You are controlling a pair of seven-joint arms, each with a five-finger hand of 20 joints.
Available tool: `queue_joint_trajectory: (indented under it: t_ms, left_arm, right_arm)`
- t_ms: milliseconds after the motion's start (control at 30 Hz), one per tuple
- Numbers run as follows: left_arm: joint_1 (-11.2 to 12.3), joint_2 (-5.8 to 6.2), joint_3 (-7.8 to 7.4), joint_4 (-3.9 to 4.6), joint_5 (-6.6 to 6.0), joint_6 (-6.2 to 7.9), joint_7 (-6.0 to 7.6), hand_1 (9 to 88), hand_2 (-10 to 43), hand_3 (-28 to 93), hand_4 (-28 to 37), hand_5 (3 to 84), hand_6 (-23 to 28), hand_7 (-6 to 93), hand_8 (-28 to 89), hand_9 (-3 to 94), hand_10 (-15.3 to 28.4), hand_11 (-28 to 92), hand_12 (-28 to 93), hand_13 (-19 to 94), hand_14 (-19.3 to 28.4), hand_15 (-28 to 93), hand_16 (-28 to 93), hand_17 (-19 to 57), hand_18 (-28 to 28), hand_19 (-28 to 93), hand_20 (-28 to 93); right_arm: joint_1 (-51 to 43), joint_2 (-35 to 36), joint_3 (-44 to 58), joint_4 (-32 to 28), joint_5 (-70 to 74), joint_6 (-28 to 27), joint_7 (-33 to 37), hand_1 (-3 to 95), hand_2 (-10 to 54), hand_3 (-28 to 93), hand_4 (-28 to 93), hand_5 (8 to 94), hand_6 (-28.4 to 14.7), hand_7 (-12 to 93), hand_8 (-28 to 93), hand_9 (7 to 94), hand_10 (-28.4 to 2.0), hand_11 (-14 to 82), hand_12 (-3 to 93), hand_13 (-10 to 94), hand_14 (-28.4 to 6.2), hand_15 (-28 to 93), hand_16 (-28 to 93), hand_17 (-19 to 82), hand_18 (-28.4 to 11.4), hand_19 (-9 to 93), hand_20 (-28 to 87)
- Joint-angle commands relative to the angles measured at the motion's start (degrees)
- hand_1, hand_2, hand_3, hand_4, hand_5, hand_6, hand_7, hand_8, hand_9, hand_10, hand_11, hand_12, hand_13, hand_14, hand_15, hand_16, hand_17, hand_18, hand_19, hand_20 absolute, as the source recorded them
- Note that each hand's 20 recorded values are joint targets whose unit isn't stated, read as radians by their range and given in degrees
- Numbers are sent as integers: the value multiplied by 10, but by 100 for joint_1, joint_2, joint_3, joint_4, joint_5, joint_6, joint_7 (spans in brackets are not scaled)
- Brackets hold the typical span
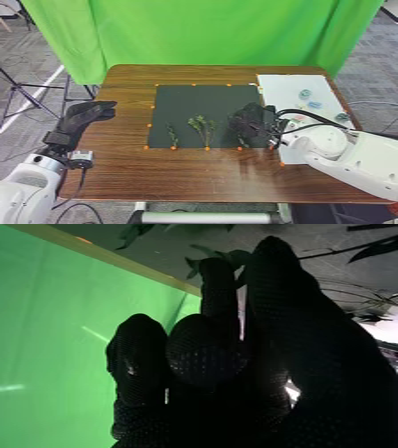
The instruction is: Arrange flowers
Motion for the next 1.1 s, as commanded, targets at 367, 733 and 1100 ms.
queue_joint_trajectory:
  t_ms: [367,733,1100]
  left_arm:
    - [-31,-36,27,22,33,-97,-29,284,-27,598,-205,495,24,138,-64,466,165,200,128,369,205,226,3,29,146,155,146]
    - [-6,-29,5,10,26,-85,-25,286,-22,591,-198,496,25,136,-64,462,164,201,126,367,203,226,1,29,145,154,147]
    - [47,-59,-26,-4,20,-100,-52,289,-20,585,-195,492,27,138,-63,460,164,203,125,366,202,224,2,30,145,153,147]
  right_arm:
    - [-53,145,368,-278,310,19,120,473,-95,697,-154,546,72,293,-87,576,-97,171,261,811,-11,711,312,569,-123,932,629]
    - [-1208,631,2622,-934,1365,116,918,401,-95,711,-151,530,51,278,-103,574,-106,163,260,809,-18,703,313,563,-131,932,628]
    - [-2874,974,4459,-1043,1297,-586,1468,343,-95,693,-141,526,31,221,-73,573,-126,147,259,805,-31,698,315,561,-141,932,628]
